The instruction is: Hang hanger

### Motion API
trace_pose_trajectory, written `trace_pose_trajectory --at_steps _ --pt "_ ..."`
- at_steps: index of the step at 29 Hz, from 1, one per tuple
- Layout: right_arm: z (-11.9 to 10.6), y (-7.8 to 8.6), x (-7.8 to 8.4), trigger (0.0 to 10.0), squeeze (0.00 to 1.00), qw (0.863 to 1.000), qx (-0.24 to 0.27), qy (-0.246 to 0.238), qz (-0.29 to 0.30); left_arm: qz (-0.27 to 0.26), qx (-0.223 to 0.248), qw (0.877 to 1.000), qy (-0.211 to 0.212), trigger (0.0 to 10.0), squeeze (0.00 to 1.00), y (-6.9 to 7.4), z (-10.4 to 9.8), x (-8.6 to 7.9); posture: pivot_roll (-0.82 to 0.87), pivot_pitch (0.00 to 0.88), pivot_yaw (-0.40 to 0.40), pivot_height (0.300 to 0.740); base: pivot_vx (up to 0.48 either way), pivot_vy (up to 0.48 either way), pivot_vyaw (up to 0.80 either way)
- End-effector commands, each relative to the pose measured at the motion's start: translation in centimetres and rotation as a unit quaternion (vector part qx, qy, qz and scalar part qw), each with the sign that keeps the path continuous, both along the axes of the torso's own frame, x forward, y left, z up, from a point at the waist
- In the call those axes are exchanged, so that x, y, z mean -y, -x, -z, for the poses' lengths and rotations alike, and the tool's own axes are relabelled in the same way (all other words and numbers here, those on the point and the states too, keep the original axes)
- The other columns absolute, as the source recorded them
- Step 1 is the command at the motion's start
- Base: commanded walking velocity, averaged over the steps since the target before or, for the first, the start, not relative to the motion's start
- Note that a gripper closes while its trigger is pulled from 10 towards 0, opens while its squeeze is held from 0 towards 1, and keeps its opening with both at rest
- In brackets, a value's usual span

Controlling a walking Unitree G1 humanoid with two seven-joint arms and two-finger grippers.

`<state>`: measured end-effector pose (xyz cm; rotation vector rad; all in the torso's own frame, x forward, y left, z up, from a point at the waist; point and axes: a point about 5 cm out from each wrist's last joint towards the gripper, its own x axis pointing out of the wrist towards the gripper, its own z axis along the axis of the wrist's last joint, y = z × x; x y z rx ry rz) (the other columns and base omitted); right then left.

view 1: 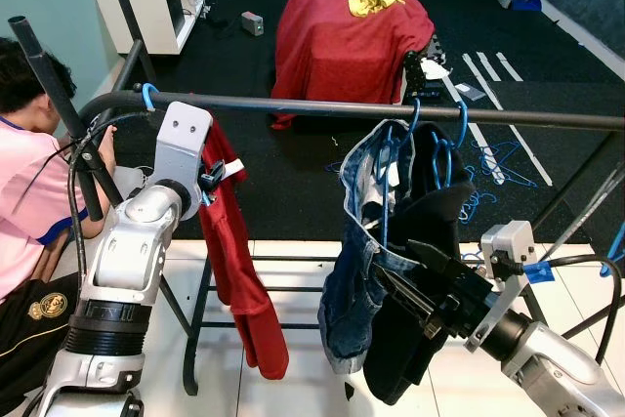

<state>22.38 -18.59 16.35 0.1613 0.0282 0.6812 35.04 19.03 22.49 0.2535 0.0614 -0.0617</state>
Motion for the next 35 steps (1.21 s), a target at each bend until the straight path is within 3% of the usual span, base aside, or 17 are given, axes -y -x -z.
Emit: trace_pose_trajectory --at_steps 1,4,5,6,7,8,9,10,18,19,30,34,35 --pt "0.4 0.1 -0.1 10.0 0.00 1.000 -0.007 0.000 0.000 -0.007 -0.014 1.000 -0.016 10.0 0.00 -0.2 0.2 -0.5 -0.07 0.166 0.016 0.740 0.000 0.000 0.00" --pt "0.4 0.1 -0.2 10.0 0.00 1.000 -0.007 -0.002 0.000 -0.005 -0.019 1.000 -0.024 10.0 0.00 -0.2 0.5 -0.5 -0.07 0.167 0.016 0.740 0.000 0.000 0.00" --pt "0.4 0.1 -0.2 10.0 0.00 1.000 -0.007 -0.002 0.001 -0.007 -0.018 1.000 -0.019 10.0 0.03 -0.2 0.6 -0.6 -0.07 0.167 0.016 0.740 0.000 0.000 0.00" --pt "0.4 0.1 -0.1 10.0 0.00 1.000 -0.007 -0.001 0.001 -0.011 -0.017 1.000 -0.021 10.0 0.15 -0.2 0.6 -0.7 -0.07 0.167 0.016 0.740 0.000 0.000 0.00" --pt "0.4 0.1 -0.1 10.0 0.00 1.000 -0.007 -0.001 0.002 -0.015 -0.016 1.000 -0.021 10.0 0.15 -0.2 0.6 -0.8 -0.07 0.167 0.016 0.740 0.000 0.000 0.00" --pt "0.4 0.1 -0.1 10.0 0.00 1.000 -0.007 -0.001 0.002 -0.012 -0.013 1.000 -0.022 10.0 0.05 -0.2 0.6 -0.8 -0.07 0.167 0.016 0.740 0.000 0.000 0.00" --pt "0.4 0.1 -0.1 10.0 0.00 1.000 -0.007 -0.001 0.002 -0.012 -0.013 1.000 -0.023 10.0 0.11 -0.3 0.5 -0.8 -0.07 0.167 0.016 0.740 0.000 0.000 0.00" --pt "0.4 0.1 -0.1 10.0 0.00 1.000 -0.007 -0.001 0.003 -0.001 -0.013 1.000 -0.025 10.0 1.00 -0.2 0.5 -0.6 -0.07 0.167 0.016 0.740 0.000 0.000 0.00" --pt "0.4 0.1 -0.1 10.0 0.00 1.000 -0.006 -0.002 0.004 0.031 0.002 0.999 -0.041 10.0 1.00 -0.4 0.3 0.7 -0.07 0.169 0.018 0.740 0.000 0.000 0.00" --pt "0.2 0.0 0.0 10.0 0.00 1.000 -0.003 -0.003 0.007 0.042 -0.003 0.998 -0.056 10.0 0.00 -0.4 0.5 1.3 -0.07 0.169 0.018 0.740 0.000 0.000 0.00" --pt "0.2 0.1 0.1 10.0 0.00 1.000 -0.002 -0.002 0.010 -0.019 -0.008 0.998 -0.061 10.0 0.00 -0.6 0.6 0.0 -0.08 0.169 0.018 0.740 0.000 0.000 0.00" --pt "0.2 0.0 0.1 10.0 0.00 1.000 -0.002 -0.003 0.009 -0.038 0.017 0.998 -0.051 10.0 0.00 -0.6 -0.5 -0.4 -0.08 0.169 0.018 0.740 0.000 0.000 0.00" --pt "0.2 0.0 0.0 10.0 0.00 1.000 -0.002 -0.003 0.009 -0.009 0.005 1.000 0.029 10.0 0.00 -0.5 -0.6 0.1 -0.07 0.169 0.020 0.740 0.000 0.000 0.00"
